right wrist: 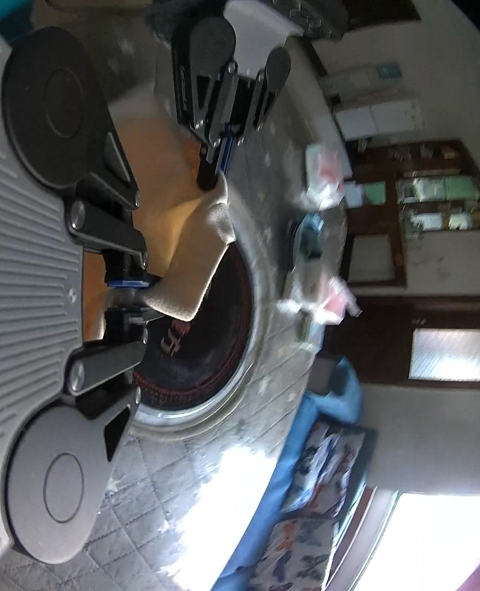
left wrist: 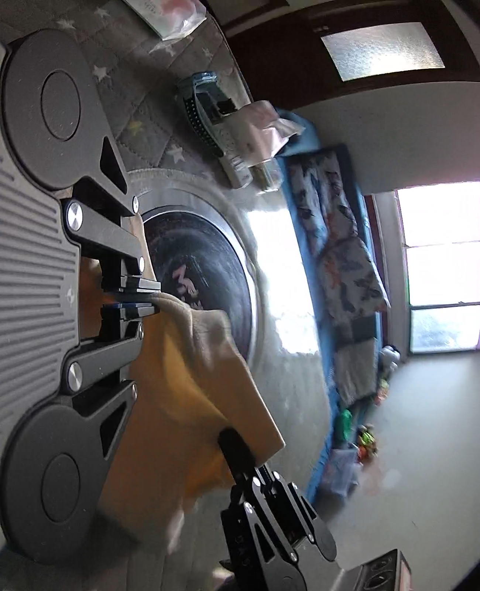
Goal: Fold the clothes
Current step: 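Fold the lifted sleeve across the garment toward the left gripper, then lower the folded side onto the garment and open the right gripper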
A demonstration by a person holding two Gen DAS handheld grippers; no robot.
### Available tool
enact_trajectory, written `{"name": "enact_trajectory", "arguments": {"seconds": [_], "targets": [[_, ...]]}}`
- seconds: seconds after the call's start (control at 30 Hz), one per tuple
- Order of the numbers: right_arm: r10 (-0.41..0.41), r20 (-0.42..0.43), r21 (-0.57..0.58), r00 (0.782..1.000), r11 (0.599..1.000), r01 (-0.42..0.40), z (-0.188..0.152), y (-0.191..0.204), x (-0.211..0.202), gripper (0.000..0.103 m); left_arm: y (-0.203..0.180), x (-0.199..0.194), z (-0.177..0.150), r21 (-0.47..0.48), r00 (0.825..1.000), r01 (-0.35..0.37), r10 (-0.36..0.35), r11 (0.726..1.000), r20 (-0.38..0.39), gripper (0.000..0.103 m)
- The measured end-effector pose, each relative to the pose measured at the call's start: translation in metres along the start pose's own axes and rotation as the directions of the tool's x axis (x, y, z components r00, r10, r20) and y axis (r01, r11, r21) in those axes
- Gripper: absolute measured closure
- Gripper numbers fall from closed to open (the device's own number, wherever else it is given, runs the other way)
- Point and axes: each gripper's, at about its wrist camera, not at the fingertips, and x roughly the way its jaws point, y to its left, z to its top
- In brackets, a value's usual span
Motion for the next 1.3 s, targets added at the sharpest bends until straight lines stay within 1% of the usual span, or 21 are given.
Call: {"name": "enact_trajectory", "arguments": {"seconds": [0.03, 0.13, 0.2, 0.23, 0.27, 0.37, 0.4, 0.43, 0.47, 0.57, 0.73, 0.8, 0.87, 0.9, 1.03, 1.17, 1.3], "targets": [[-0.005, -0.006, 0.005, 1.0, 1.0, 0.005, -0.001, -0.002, 0.007, 0.095, 0.0, 0.009, 0.0, 0.005, 1.0, -0.016, 0.016, 1.0, -0.015, 0.098], [-0.027, -0.035, 0.069, 0.999, 0.997, 0.029, -0.009, -0.013, 0.042, 0.094, -0.001, 0.034, -0.002, -0.002, 0.997, -0.044, 0.044, 0.999, -0.061, 0.098], [-0.04, -0.052, 0.112, 0.998, 0.993, 0.046, -0.015, -0.018, 0.057, 0.094, -0.001, 0.043, -0.003, -0.015, 0.995, -0.054, 0.053, 0.998, -0.082, 0.097], [-0.044, -0.052, 0.127, 0.998, 0.991, 0.05, -0.017, -0.02, 0.06, 0.092, -0.001, 0.045, -0.002, -0.02, 0.995, -0.059, 0.057, 0.998, -0.087, 0.094], [-0.048, -0.052, 0.142, 0.997, 0.988, 0.055, -0.019, -0.022, 0.063, 0.09, 0.0, 0.047, -0.002, -0.026, 0.994, -0.062, 0.059, 0.998, -0.09, 0.094], [-0.067, -0.037, 0.195, 0.997, 0.978, 0.073, -0.018, -0.028, 0.057, 0.087, 0.002, 0.046, 0.003, -0.053, 0.994, -0.06, 0.054, 0.997, -0.094, 0.093], [-0.074, -0.029, 0.194, 0.997, 0.978, 0.078, -0.017, -0.029, 0.054, 0.086, 0.002, 0.047, 0.004, -0.055, 0.994, -0.063, 0.057, 0.997, -0.094, 0.092], [-0.081, -0.022, 0.192, 0.996, 0.978, 0.084, -0.015, -0.029, 0.051, 0.083, 0.002, 0.047, 0.006, -0.056, 0.994, -0.067, 0.061, 0.996, -0.094, 0.088], [-0.084, -0.017, 0.19, 0.996, 0.978, 0.085, -0.014, -0.029, 0.049, 0.083, 0.001, 0.047, 0.007, -0.056, 0.993, -0.073, 0.067, 0.996, -0.092, 0.085], [-0.118, 0.006, 0.185, 0.993, 0.976, 0.115, -0.008, -0.027, 0.043, 0.082, 0.001, 0.05, 0.01, -0.059, 0.992, -0.08, 0.074, 0.995, -0.1, 0.084], [-0.076, 0.001, 0.181, 0.997, 0.981, 0.074, -0.004, -0.019, 0.05, 0.083, 0.004, 0.054, 0.013, -0.053, 0.991, -0.092, 0.086, 0.994, -0.105, 0.076], [-0.059, -0.001, 0.179, 0.998, 0.982, 0.058, -0.002, -0.016, 0.053, 0.083, 0.005, 0.057, 0.014, -0.055, 0.99, -0.093, 0.086, 0.994, -0.116, 0.075], [-0.067, -0.019, 0.177, 0.998, 0.982, 0.07, -0.002, -0.013, 0.061, 0.083, 0.007, 0.058, 0.014, -0.059, 0.989, -0.098, 0.09, 0.993, -0.119, 0.07], [-0.074, -0.038, 0.178, 0.997, 0.981, 0.079, -0.002, -0.012, 0.067, 0.083, 0.008, 0.058, 0.015, -0.065, 0.989, -0.1, 0.092, 0.993, -0.12, 0.069], [-0.09, -0.041, 0.185, 0.995, 0.978, 0.096, -0.002, -0.01, 0.072, 0.083, 0.02, 0.055, 0.014, -0.121, 0.988, -0.106, 0.092, 0.987, -0.12, 0.06], [-0.089, -0.018, 0.178, 0.996, 0.98, 0.091, 0.0, -0.006, 0.062, 0.083, 0.029, 0.044, 0.012, -0.165, 0.99, -0.11, 0.094, 0.98, -0.102, 0.059], [-0.02, 0.0, 0.147, 1.0, 0.989, 0.02, 0.004, 0.009, 0.053, 0.083, 0.03, 0.025, 0.009, -0.174, 0.993, -0.105, 0.093, 0.979, -0.075, 0.059]]}}
